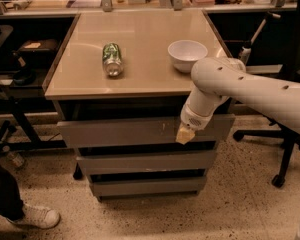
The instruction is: Close top drawer
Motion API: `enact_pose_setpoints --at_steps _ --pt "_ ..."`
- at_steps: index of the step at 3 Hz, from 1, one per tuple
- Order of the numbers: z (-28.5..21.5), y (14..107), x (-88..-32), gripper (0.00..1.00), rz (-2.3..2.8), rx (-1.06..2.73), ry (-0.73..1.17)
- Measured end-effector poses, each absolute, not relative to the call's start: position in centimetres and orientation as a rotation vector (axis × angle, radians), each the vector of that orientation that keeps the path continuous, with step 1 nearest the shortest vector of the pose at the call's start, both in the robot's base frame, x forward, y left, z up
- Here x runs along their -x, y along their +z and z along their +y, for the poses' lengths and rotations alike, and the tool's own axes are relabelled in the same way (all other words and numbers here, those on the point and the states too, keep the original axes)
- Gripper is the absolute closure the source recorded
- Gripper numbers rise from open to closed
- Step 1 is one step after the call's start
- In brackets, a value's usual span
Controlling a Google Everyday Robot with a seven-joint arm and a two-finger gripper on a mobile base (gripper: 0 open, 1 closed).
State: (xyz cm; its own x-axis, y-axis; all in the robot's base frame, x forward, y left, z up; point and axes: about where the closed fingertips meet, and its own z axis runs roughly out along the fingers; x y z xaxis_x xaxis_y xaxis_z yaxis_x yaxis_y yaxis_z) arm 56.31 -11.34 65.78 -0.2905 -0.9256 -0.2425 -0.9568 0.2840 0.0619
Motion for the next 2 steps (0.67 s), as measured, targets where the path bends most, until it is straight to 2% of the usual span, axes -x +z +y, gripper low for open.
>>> enact_pose_setpoints --at_steps 2 --pt "-11.0 65.9 -58.9 1.00 2.387 1.725 0.209"
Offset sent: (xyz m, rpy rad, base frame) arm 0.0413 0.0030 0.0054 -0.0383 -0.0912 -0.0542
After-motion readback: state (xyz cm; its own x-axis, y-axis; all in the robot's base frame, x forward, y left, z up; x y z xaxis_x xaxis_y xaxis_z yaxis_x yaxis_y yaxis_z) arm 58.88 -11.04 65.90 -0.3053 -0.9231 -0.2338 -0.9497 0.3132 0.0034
